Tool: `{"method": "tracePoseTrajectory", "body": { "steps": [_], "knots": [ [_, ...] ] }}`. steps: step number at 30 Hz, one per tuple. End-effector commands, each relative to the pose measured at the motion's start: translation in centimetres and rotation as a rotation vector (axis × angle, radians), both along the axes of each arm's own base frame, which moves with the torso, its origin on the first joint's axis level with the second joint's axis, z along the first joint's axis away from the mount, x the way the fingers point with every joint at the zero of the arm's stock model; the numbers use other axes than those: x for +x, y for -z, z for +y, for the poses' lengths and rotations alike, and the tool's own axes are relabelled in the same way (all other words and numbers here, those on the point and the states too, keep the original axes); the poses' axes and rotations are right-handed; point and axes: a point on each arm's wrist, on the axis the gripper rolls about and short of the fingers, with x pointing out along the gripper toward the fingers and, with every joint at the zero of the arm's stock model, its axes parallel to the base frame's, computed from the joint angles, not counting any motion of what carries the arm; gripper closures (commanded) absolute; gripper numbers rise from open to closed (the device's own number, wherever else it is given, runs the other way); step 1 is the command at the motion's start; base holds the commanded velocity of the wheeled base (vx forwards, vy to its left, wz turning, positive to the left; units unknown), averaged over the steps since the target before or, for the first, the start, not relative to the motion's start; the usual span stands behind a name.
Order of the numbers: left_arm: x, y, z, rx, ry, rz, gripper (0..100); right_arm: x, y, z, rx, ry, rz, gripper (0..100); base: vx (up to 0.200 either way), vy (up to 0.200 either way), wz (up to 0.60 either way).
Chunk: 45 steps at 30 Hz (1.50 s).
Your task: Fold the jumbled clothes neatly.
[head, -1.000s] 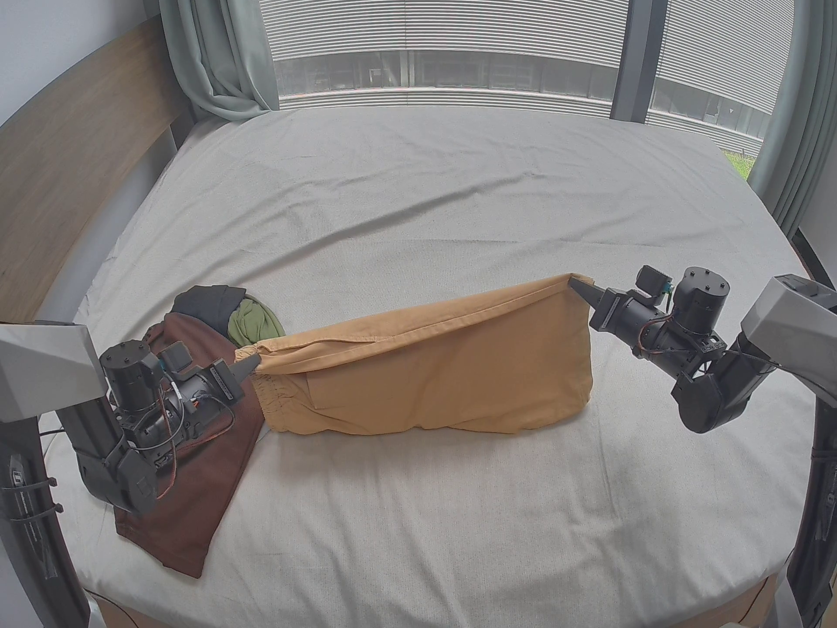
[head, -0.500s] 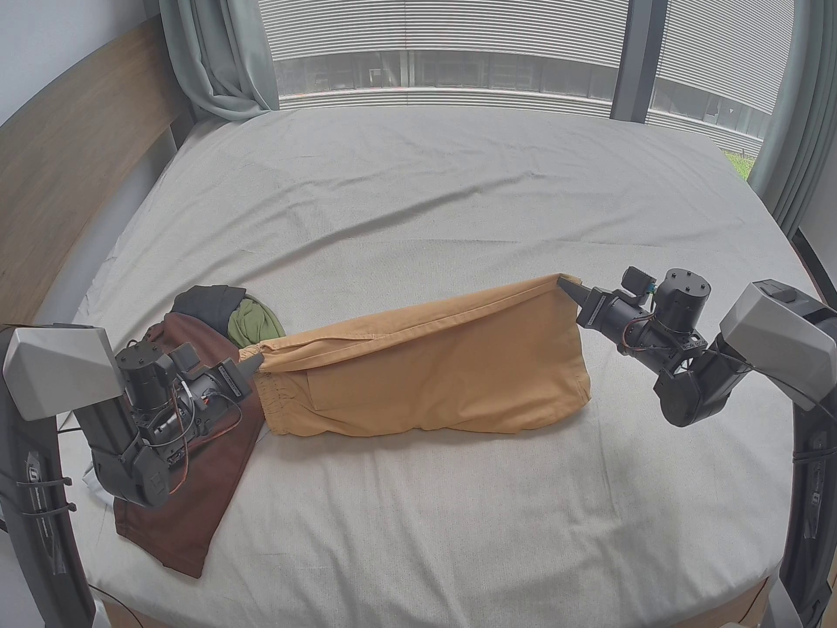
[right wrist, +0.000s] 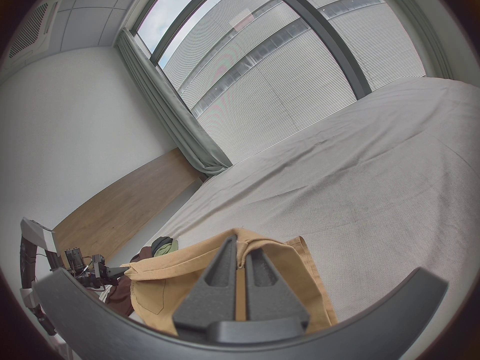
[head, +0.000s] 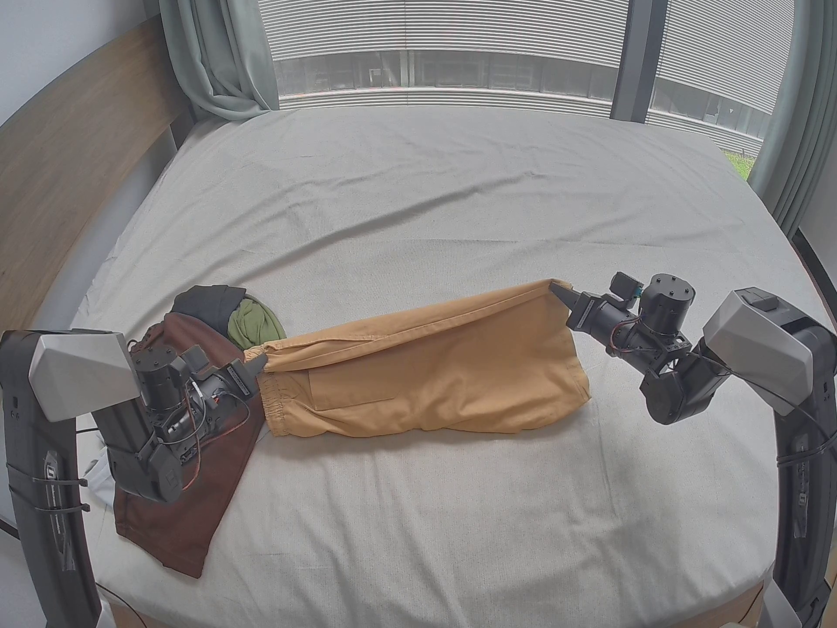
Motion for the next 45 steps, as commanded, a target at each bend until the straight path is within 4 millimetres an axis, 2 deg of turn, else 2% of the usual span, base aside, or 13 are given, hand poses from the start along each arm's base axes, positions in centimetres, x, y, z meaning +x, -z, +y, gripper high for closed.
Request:
{"method": "tracePoseTrajectory", "body": {
  "steps": [1, 11, 20, 21, 22, 23, 30, 41, 42, 45],
  "knots": [
    [0.3, 0.5, 0.1, 0.000, -0.006, 0.006, 100, 0.4, 0.6, 0.1, -0.001, 0.000, 0.001, 100, 0.000, 0.000, 0.00],
    [0.6, 1.1, 0.2, 0.000, -0.009, 0.012, 100, 0.9, 1.7, 0.1, -0.004, 0.001, 0.020, 100, 0.000, 0.000, 0.00],
    [0.8, 1.6, 0.2, 0.003, -0.010, 0.017, 100, 1.2, 1.9, 0.2, -0.004, 0.003, 0.011, 100, 0.000, 0.000, 0.00],
    [0.8, 1.6, 0.2, 0.006, -0.008, 0.016, 100, 1.2, 1.9, 0.2, -0.003, 0.001, 0.008, 0, 0.000, 0.000, 0.00],
    [0.9, 1.6, 0.2, 0.006, -0.009, 0.016, 100, 1.2, 1.8, 0.2, -0.003, 0.001, 0.005, 0, 0.000, 0.000, 0.00],
    [0.9, 1.6, 0.2, 0.006, -0.009, 0.013, 0, 1.3, 1.7, 0.2, -0.001, 0.003, -0.001, 0, 0.000, 0.000, 0.00],
    [1.9, 0.8, 1.1, 0.005, -0.069, -0.036, 0, 1.2, 1.5, 0.2, 0.001, 0.003, -0.008, 0, 0.000, 0.000, 0.00],
    [1.9, -1.3, 1.4, -0.047, -0.102, -0.075, 0, -2.2, 1.4, 0.0, -0.013, -0.005, 0.041, 0, 0.000, 0.000, 0.00],
    [1.6, -1.9, 1.2, -0.048, -0.095, -0.081, 0, -3.0, 1.3, -0.1, -0.014, -0.008, 0.044, 0, 0.000, 0.000, 0.00],
    [0.9, -2.6, 0.7, -0.049, -0.075, -0.083, 0, -4.0, 1.4, -0.2, -0.016, -0.009, 0.056, 0, 0.000, 0.000, 0.00]
  ]
}}
